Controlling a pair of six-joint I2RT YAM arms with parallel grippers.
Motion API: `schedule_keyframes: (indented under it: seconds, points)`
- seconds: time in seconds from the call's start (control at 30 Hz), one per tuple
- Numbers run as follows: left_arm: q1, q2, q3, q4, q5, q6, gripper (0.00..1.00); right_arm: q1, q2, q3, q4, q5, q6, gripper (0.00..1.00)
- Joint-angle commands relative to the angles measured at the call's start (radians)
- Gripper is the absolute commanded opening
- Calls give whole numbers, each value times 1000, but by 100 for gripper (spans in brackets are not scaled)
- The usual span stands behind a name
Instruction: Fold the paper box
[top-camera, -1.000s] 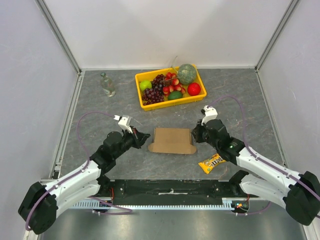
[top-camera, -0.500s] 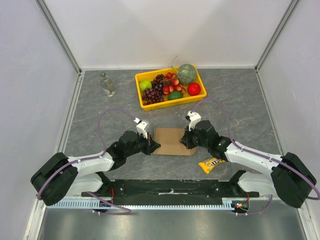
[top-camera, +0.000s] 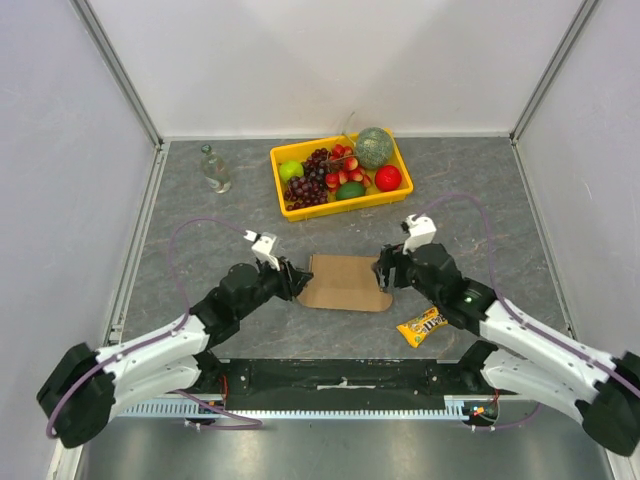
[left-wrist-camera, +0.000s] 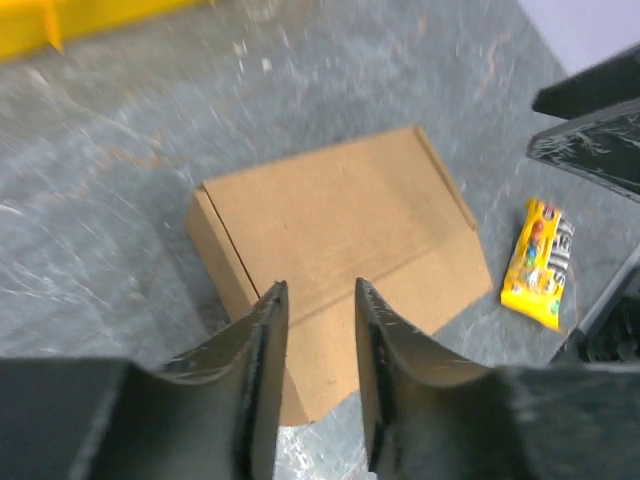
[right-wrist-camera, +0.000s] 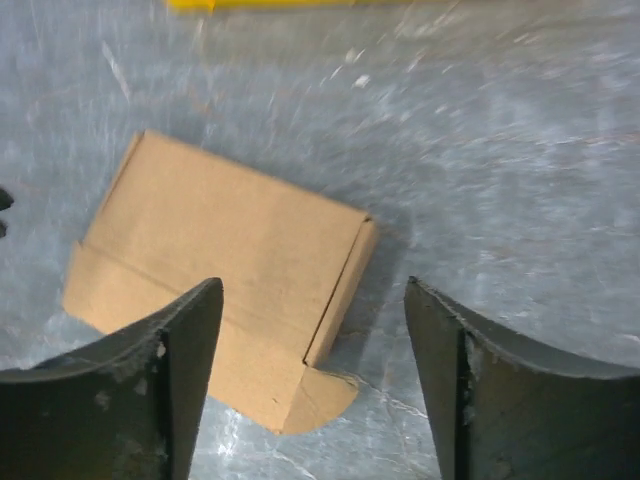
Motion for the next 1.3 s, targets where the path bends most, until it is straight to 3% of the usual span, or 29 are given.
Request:
schedule_keyframes:
  seconds: [0.0,0.07,0.23,0.37,0.47,0.67,1.0,1.27]
  points:
    - [13,-159,0,-85,-181,-15,48,-5,-156,-1,-50,221,-3,97]
    - [27,-191,8,-115,-196,-47,61,-8,-168,-19,-61,258,35,98]
    - [35,-154,71,-259,-278,-90,70,-7,-115,-1,-89,252,82,98]
    - [33,-110,109,-338,-272,-84,70,-8,-41,48,-182,279,25,98]
    - [35,-116,101,-336,-253,-75,70,-8,-18,53,-251,381,148,98]
    - [35,-101,65,-237,-51,-35,69,-7,9,42,-236,202,268,98]
    - [4,13,49,-205,-14,-78,69,25,-35,-33,-155,-1,365,91]
    - [-10,62,52,-180,11,-81,70,59,35,-62,-109,-30,402,86]
